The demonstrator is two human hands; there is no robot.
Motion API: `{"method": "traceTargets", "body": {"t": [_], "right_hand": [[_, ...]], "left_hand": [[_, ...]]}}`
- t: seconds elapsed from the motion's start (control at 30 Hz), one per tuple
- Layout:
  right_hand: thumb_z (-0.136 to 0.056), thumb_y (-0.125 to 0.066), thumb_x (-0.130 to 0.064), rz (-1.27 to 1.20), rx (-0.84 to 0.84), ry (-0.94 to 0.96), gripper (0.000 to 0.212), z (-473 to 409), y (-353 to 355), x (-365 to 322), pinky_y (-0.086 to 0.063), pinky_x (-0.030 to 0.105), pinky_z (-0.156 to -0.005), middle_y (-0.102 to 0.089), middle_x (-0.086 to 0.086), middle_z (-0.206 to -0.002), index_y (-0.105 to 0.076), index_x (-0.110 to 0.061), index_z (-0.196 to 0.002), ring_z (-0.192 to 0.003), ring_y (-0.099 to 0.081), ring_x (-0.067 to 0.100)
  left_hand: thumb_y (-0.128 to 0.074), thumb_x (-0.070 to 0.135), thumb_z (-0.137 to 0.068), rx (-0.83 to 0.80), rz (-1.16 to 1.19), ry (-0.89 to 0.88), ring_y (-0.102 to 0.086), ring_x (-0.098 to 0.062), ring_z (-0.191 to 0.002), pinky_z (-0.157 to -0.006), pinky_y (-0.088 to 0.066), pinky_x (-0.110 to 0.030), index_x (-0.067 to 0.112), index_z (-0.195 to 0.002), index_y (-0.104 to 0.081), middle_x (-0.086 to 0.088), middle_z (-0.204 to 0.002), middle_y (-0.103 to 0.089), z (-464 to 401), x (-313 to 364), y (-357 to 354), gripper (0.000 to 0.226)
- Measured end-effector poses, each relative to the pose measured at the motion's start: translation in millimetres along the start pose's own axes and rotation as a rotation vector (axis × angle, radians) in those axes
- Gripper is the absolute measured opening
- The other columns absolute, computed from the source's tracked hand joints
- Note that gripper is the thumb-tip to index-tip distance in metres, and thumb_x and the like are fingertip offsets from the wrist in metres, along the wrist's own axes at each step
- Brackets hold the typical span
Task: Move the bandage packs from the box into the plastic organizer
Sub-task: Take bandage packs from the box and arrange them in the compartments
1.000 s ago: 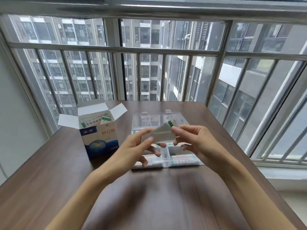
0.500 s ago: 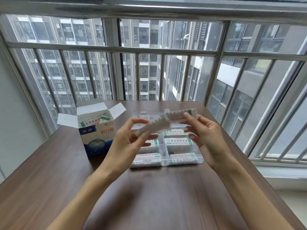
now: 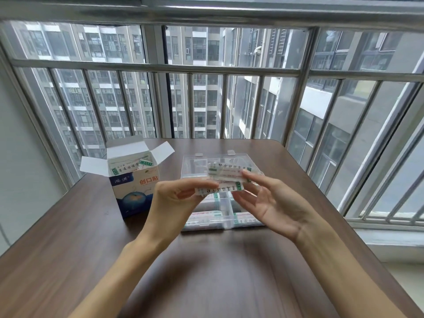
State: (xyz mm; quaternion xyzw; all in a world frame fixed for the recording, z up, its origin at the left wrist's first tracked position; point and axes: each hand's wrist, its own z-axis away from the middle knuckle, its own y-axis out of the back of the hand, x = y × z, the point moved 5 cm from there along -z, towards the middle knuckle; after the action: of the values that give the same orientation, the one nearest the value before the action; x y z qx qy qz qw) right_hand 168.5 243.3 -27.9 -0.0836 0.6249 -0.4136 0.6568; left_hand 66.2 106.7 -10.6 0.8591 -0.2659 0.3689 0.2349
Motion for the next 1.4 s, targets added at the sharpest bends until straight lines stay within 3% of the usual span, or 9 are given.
{"method": "traceTargets", "body": {"t": [0.1,0.23,0.4,0.5,0.6,0.73,0.87,1.17,1.4], "right_hand": [[-0.085,-0.062,-0.008,0.083,0.100,0.165,0.013,-1.4,-1.7,-0.5,-0.057,0.019,-0.067,-0.070,0.008,-0.089,-0.064,-0.006,-0.099,-0.074,-0.065,0.013],[-0.083,-0.067,-0.011,0.266,0.192,0.353,0.004,1.0,3.1,-6.7,-0.055,0.018,-0.072,-0.071,0.004,-0.088,-0.066,-0.012,-0.087,-0.078,-0.065,0.008],[-0.081,-0.066,-0.005,0.337,0.262,0.445,0.020,10.7,16.9,-34.7,-0.057,0.022,-0.077,-0.073,0.007,-0.091,-0.065,-0.012,-0.099,-0.083,-0.070,0.015],[-0.084,-0.066,-0.009,0.763,0.288,0.393,0.024,19.8,31.0,-47.1,-0.057,0.020,-0.075,-0.075,0.003,-0.090,-0.066,-0.015,-0.107,-0.083,-0.070,0.014],[-0.084,-0.068,-0.013,1.094,0.279,0.346,0.011,26.0,38.8,-45.1,-0.049,0.011,-0.060,-0.073,-0.007,-0.077,-0.069,-0.018,-0.094,-0.068,-0.064,0.003],[-0.080,-0.074,-0.021,1.400,0.269,0.361,0.005,23.7,44.6,-40.8,-0.037,0.018,-0.057,-0.051,-0.014,-0.052,-0.070,-0.023,-0.082,-0.051,-0.044,0.003],[-0.080,-0.074,-0.022,1.480,0.178,0.320,0.009,17.3,39.9,-38.7,-0.049,0.025,-0.075,-0.069,-0.004,-0.078,-0.068,-0.027,-0.086,-0.073,-0.063,0.011],[-0.080,-0.071,-0.024,1.835,-0.081,0.146,0.012,-5.4,19.1,-40.8,-0.053,0.024,-0.077,-0.072,-0.006,-0.081,-0.072,-0.036,-0.080,-0.076,-0.064,0.000],[-0.082,-0.069,-0.008,1.889,-0.212,-0.164,0.027,-19.5,12.7,-44.9,-0.051,0.028,-0.087,-0.074,0.004,-0.099,-0.071,-0.012,-0.109,-0.088,-0.064,0.008]], "left_hand": [[-0.070,-0.004,-0.078,-0.026,0.050,0.156,-0.069,-0.003,-0.091,-0.078,-0.050,-0.010,0.022,-0.092,-0.074,0.015,-0.095,-0.074,-0.7,-4.4,-3.3,0.029],[-0.069,0.011,-0.078,-0.043,0.308,0.377,-0.070,-0.013,-0.095,-0.084,-0.053,-0.019,0.019,-0.101,-0.073,0.001,-0.098,-0.075,-0.2,-14.3,-5.4,0.024],[-0.066,0.007,-0.083,0.091,0.287,0.364,-0.071,-0.012,-0.092,-0.077,-0.053,-0.015,0.020,-0.101,-0.072,0.003,-0.094,-0.075,-2.7,-17.6,3.0,0.022],[-0.066,0.005,-0.085,0.137,0.262,0.354,-0.071,-0.011,-0.090,-0.075,-0.054,-0.016,0.021,-0.103,-0.070,0.004,-0.094,-0.075,-3.2,-21.1,8.4,0.025],[-0.065,0.004,-0.086,0.155,0.250,0.351,-0.070,-0.011,-0.090,-0.072,-0.054,-0.015,0.021,-0.102,-0.070,0.005,-0.094,-0.074,-4.1,-21.7,9.1,0.024],[-0.066,0.005,-0.086,0.148,0.241,0.379,-0.071,-0.008,-0.087,-0.068,-0.053,-0.014,0.024,-0.100,-0.070,0.008,-0.091,-0.074,-2.2,-25.0,5.9,0.024],[-0.066,0.005,-0.086,0.141,0.242,0.385,-0.071,-0.009,-0.087,-0.068,-0.053,-0.015,0.024,-0.100,-0.070,0.007,-0.092,-0.074,-1.5,-27.9,5.8,0.024],[-0.065,0.003,-0.087,0.088,0.269,0.422,-0.071,-0.010,-0.086,-0.069,-0.054,-0.016,0.021,-0.100,-0.071,0.001,-0.093,-0.075,-0.9,-32.2,3.8,0.023],[-0.064,0.003,-0.088,0.028,0.233,0.437,-0.071,-0.010,-0.083,-0.067,-0.055,-0.017,0.015,-0.107,-0.070,-0.001,-0.095,-0.074,0.7,-34.8,0.2,0.023]]}}
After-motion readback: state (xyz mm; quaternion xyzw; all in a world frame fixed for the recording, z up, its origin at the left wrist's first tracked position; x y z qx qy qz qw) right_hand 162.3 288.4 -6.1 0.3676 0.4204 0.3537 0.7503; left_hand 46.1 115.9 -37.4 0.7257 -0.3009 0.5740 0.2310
